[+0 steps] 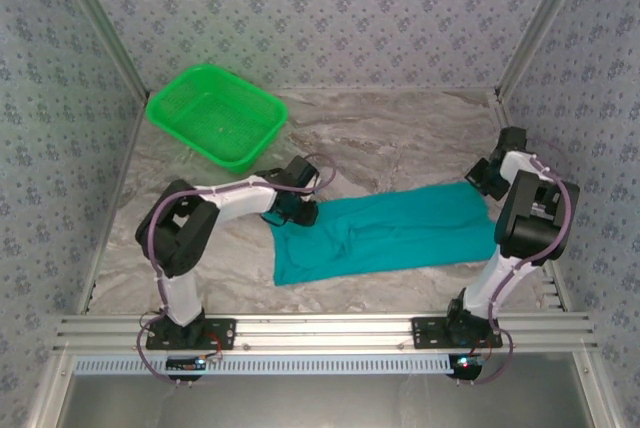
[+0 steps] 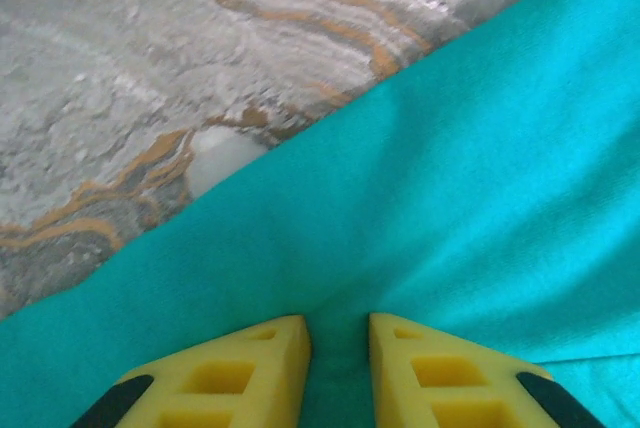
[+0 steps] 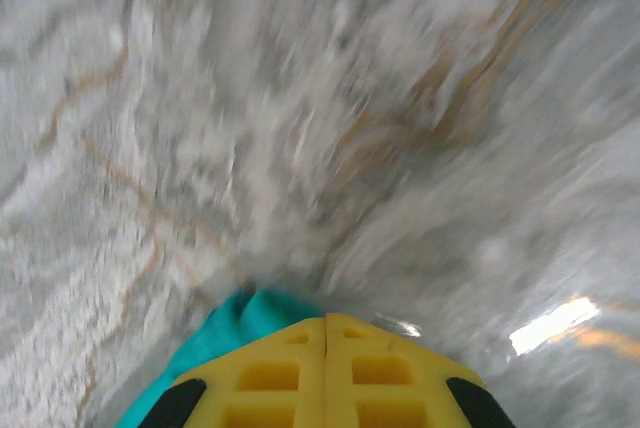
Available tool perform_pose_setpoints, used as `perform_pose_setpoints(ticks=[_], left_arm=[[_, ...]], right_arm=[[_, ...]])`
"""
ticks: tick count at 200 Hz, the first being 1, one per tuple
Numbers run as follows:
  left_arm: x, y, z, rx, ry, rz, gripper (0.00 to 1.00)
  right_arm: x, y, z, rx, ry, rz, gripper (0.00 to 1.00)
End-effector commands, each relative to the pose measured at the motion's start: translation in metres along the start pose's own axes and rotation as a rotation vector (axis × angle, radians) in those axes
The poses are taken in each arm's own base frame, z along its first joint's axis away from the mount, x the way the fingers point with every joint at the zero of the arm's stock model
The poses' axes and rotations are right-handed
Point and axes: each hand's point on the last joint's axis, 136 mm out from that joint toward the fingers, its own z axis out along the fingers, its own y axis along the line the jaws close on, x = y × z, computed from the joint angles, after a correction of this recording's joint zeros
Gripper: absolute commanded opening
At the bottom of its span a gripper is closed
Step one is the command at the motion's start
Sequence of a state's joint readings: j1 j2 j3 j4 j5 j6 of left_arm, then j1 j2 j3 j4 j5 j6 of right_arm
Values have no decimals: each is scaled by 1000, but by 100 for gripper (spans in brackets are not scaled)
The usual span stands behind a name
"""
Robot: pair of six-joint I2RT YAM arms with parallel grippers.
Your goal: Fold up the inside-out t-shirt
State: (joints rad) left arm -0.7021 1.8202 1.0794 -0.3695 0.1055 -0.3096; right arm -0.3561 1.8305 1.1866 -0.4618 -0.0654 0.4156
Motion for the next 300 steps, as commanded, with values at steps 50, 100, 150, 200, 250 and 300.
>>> perform_pose_setpoints(ticks=[50,100,150,200,250,300], left_arm=[[53,-5,-28,74,151,-57,30],[6,-54,-87,121,38,146,33],[-22,-62,-40,122,-4,360,33],[34,-26,-1,36,228,329,33],[86,-48,-46,136,313,154,34],[111,-80,-55,283,349,95,35]], right_arm=[[-8,19,-16,-48,2,-30,7],[69,13,-65,-16,63,113,44],[120,-22,-53,57,98,166,48],[114,4,-7,110,98,49,41],[60,85,14,30,40,-172,33],[60,196,21,-212,101,-416,37]])
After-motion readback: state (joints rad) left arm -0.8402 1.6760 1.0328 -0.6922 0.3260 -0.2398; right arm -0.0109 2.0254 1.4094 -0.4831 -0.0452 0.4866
